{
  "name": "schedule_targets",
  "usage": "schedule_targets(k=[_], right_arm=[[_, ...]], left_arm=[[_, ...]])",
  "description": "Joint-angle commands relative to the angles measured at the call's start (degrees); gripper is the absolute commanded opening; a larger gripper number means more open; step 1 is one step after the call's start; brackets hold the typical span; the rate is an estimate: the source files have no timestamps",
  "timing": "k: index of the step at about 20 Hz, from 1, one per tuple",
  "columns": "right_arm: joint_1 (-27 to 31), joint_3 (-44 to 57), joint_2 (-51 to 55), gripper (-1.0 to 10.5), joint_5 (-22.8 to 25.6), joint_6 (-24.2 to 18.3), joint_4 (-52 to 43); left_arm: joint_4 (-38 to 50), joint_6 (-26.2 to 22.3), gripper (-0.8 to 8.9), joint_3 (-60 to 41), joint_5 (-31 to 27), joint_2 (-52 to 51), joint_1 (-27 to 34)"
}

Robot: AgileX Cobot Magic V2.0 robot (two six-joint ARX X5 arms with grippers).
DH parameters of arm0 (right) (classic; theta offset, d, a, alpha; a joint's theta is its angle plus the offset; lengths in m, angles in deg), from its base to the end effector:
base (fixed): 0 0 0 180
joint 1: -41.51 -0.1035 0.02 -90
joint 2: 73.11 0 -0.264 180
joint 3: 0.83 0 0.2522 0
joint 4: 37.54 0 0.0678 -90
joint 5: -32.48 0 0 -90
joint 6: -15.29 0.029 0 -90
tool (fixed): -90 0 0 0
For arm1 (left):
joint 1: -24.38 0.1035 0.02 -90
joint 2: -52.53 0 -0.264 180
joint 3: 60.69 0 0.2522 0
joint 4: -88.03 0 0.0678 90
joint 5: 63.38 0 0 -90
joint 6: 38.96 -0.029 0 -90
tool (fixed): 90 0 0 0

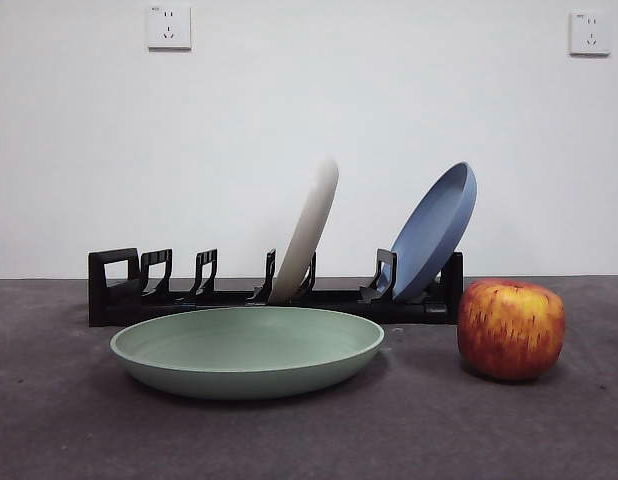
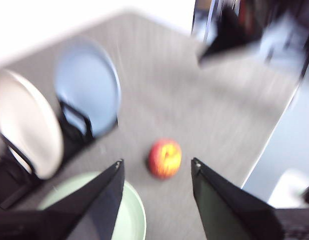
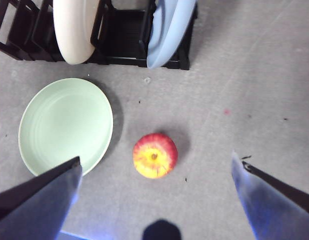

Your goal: Take the green plate from the plate rack,put the plate on the table,take the apple from the table,put the apple in the plate

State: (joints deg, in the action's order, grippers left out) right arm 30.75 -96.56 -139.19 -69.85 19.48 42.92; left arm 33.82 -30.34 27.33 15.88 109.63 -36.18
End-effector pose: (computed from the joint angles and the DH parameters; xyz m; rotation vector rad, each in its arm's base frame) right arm 0.1883 0.0421 0.3951 0.0795 0.9058 0.3433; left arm 0.0939 -0.1553 0.4167 0.1048 0.4034 -0.8273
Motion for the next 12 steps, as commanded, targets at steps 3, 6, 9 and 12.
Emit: schedule_targets(k=[3,6,9,12], right_arm=[[-2.1,-0.2,11.1,5.0,0.9,0.3,3.7],[-2.1,0.5,18.4,5.0,2.3,1.9,9.2],[-2.1,4.8,26.1,5.0,2.5,4.9,12.3],[-2.1,13.9,32.0,5.0,2.5,8.1,12.2]], left_arm=[[-6.1,0.5,2.25,-0.1,0.3,-15.1,0.0],[-12.3,4.9,2.25,-0.1,0.2,-25.0,0.0],[-19.8,9.2,2.25,-0.1,-0.3,-32.2,0.0],[-28.0,14.2,2.25,-0.1,-1.8,-36.4,0.0]])
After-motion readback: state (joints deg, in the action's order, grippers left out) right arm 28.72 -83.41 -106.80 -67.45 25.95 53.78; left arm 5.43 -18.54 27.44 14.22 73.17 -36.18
